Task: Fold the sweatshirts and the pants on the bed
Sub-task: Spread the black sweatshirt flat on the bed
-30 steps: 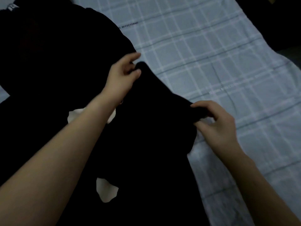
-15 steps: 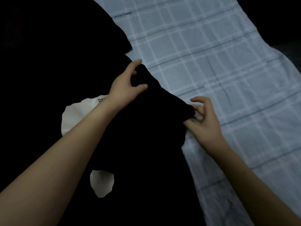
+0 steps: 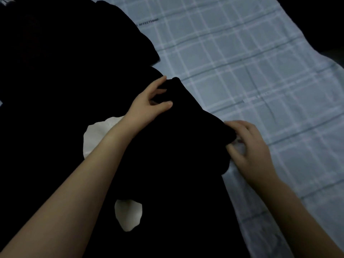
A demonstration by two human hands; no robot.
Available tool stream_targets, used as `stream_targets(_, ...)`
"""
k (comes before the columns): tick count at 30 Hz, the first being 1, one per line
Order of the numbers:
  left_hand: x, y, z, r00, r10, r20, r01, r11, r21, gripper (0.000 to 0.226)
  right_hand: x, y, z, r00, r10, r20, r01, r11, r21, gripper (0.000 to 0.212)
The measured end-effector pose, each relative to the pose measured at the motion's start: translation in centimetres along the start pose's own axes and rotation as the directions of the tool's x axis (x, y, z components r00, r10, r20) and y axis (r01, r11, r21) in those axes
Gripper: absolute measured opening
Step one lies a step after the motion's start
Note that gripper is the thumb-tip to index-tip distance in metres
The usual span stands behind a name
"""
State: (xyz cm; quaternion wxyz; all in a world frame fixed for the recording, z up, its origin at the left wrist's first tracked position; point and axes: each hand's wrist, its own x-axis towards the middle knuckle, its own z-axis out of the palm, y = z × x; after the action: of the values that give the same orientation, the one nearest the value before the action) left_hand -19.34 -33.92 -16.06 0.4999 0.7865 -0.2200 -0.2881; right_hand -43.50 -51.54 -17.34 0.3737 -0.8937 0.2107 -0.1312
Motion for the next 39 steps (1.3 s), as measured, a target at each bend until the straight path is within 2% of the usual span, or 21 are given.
stream_targets(1,-1.2,-0.1,-0.3,1.0,0.015,0.001,-0.015,0.998,0.069,0.077,-0.3,-0.6,-0.1,0.999,-0.038,-0.018,0.037,0.998,-0.053,0.049)
stream_targets(3,-3.6,-0.2,-0.6,0.997,0.038,0.061,-0.049,0.978,0.201,0.088,-0.8,-2.1,0.1,0.981,-0.195,-0.012,0.189,0.964,-0.185,0.038)
stream_targets(5,-5.6,0.2,-1.1,0.99,0.043,0.136,-0.088,0.934,0.347,0.092,-1.1,-3.1,0.4,0.933,-0.342,0.115,0.36,0.889,-0.282,0.021)
stream_targets(6,-6.5,0.6,-1.7,0.988,0.053,0.145,-0.11,0.901,0.419,0.089,-1.3,-3.3,0.4,0.922,-0.349,0.171,0.386,0.871,-0.304,0.019)
stream_targets(8,-8.3,1.0,-3.4,0.994,0.044,0.098,-0.094,0.801,0.592,0.069,-1.6,-3.2,0.3,0.94,-0.27,0.208,0.325,0.894,-0.309,0.017)
stream_targets(9,-9.3,0.9,-4.4,0.998,0.012,0.063,-0.053,0.709,0.703,0.06,-1.9,-3.2,0.3,0.955,-0.223,0.197,0.274,0.915,-0.295,0.018)
stream_targets(10,-10.6,0.9,-5.3,0.999,-0.02,0.041,-0.02,0.622,0.783,0.059,-2.2,-3.5,0.3,0.967,-0.185,0.176,0.229,0.933,-0.279,0.02)
stream_targets(11,-12.1,0.8,-6.1,0.998,-0.044,0.044,-0.01,0.583,0.812,0.06,-2.7,-4.1,0.6,0.975,-0.17,0.146,0.203,0.945,-0.255,0.024)
stream_targets(13,-15.3,0.8,-6.7,0.998,-0.032,0.058,-0.021,0.673,0.739,0.045,-3.6,-6.7,1.5,0.976,-0.19,0.105,0.204,0.967,-0.151,0.03)
stream_targets(15,-18.7,1.0,-6.7,0.999,-0.006,0.047,-0.027,0.753,0.657,0.035,-4.7,-9.7,2.9,0.957,-0.233,0.171,0.245,0.968,-0.051,0.038)
stream_targets(18,-23.2,1.2,-7.3,0.988,-0.14,0.065,0.077,0.81,0.581,0.046,-6.5,-12.5,4.9,0.891,-0.257,0.375,0.281,0.96,-0.011,0.044)
stream_targets(20,-25.1,1.0,-7.8,0.985,-0.165,0.043,0.121,0.853,0.508,0.056,-7.6,-12.9,5.7,0.871,-0.241,0.428,0.267,0.964,-0.002,0.043)
stream_targets(21,-25.5,0.6,-8.0,0.993,-0.115,-0.019,0.109,0.862,0.494,0.055,-8.1,-12.9,5.8,0.88,-0.224,0.418,0.244,0.97,0.007,0.043)
stream_targets(23,-25.6,-0.6,-8.1,0.995,-0.014,-0.096,0.068,0.809,0.584,0.043,-9.0,-12.9,5.8,0.906,-0.192,0.377,0.192,0.981,0.038,0.042)
stream_targets(25,-25.5,-2.4,-7.9,0.996,-0.083,-0.028,0.081,0.765,0.639,0.055,-10.0,-13.0,6.0,0.906,-0.192,0.378,0.2,0.98,0.018,0.041)
stream_targets(27,-25.9,-4.3,-7.2,0.981,-0.19,0.032,0.137,0.807,0.575,0.063,-11.0,-13.0,6.6,0.903,-0.213,0.372,0.245,0.969,-0.041,0.037)
stream_targets(28,-26.4,-5.1,-6.9,0.984,-0.175,0.019,0.14,0.843,0.519,0.063,-11.5,-13.0,6.9,0.909,-0.214,0.357,0.249,0.967,-0.054,0.034)
stream_targets(31,-28.3,-6.5,-6.6,0.994,0.017,-0.109,0.038,0.875,0.483,0.051,-12.3,-12.9,7.2,0.936,-0.219,0.274,0.23,0.973,-0.007,0.027)
stream_targets(35,-31.2,-6.6,-6.6,0.945,0.191,-0.266,-0.077,0.918,0.388,0.045,-13.2,-13.8,7.4,0.965,-0.246,0.089,0.237,0.966,0.099,0.023)
stream_targets(37,-32.6,-6.4,-7.0,0.922,0.237,-0.305,-0.116,0.923,0.366,0.046,-14.3,-14.7,7.8,0.962,-0.274,0.002,0.273,0.957,0.093,0.022)
stream_targets(39,-33.9,-6.1,-7.8,0.94,0.249,-0.234,-0.139,0.904,0.405,0.048,-15.8,-15.1,8.0,0.954,-0.3,0.023,0.299,0.953,0.05,0.022)
